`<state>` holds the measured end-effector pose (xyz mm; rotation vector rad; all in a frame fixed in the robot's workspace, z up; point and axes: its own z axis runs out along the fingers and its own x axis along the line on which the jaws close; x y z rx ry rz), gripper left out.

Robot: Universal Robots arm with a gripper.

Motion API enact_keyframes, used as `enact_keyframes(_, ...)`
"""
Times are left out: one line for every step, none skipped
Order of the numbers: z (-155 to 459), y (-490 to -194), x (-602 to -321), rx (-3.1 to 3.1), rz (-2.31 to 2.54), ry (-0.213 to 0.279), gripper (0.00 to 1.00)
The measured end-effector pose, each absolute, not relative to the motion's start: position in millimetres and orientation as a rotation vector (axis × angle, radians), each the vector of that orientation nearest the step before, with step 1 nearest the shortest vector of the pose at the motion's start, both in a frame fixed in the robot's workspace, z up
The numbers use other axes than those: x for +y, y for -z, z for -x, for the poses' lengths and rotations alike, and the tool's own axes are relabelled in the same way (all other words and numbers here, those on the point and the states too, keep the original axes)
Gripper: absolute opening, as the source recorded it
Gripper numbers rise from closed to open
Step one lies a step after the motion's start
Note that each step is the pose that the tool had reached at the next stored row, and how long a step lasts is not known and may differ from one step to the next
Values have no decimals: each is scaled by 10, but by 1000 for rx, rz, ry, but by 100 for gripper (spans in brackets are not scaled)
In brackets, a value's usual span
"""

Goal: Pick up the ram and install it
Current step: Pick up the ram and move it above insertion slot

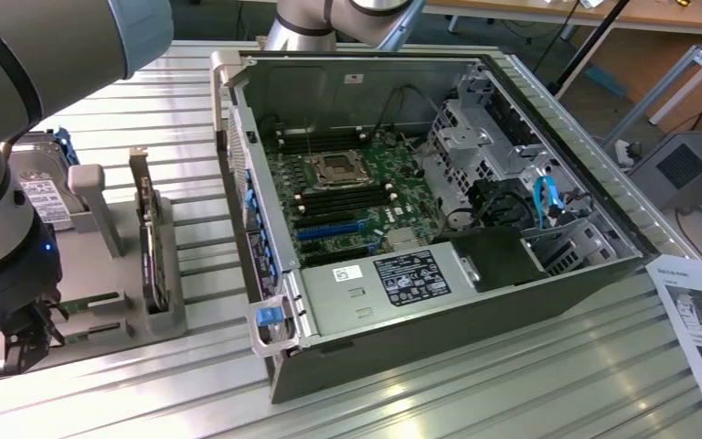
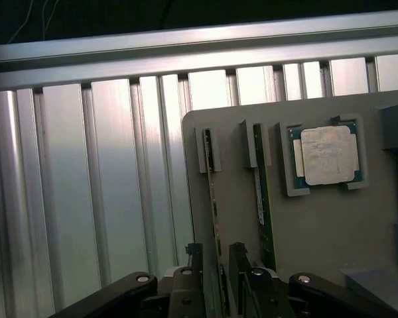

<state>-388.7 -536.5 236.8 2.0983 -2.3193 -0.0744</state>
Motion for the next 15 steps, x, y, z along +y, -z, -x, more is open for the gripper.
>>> enact_keyframes(3887,-2368,-5365,-2319,-2098,74,30)
enact_keyframes(3887,-2368,-5365,-2319,-2098,74,30)
enact_keyframes(3887,-2368,-5365,-2319,-2098,74,30)
enact_keyframes(3886,-2366,-5365,-2320,-2098,74,30)
enact_keyframes(3878,-2365,-5365,-2320,-2098,74,30)
enact_keyframes(3867,-2367,-5365,-2319,-2098,74,30)
enact_keyframes(3860,-2366,-5365,-2319,-2098,74,30)
enact_keyframes(3846,-2365,-5365,-2319,-2098,75,30)
enact_keyframes(3837,-2365,-5365,-2319,-2098,74,30)
enact_keyframes(3828,-2366,-5365,-2319,-2098,74,30)
enact_keyframes(3819,-2365,-5365,-2319,-2098,74,30)
enact_keyframes(3813,-2365,-5365,-2319,-2098,74,30)
enact_keyframes(3812,-2364,-5365,-2319,-2098,74,30)
enact_keyframes(3812,-2364,-5365,-2320,-2098,74,30)
enact_keyframes(3812,-2364,-5365,-2319,-2098,74,30)
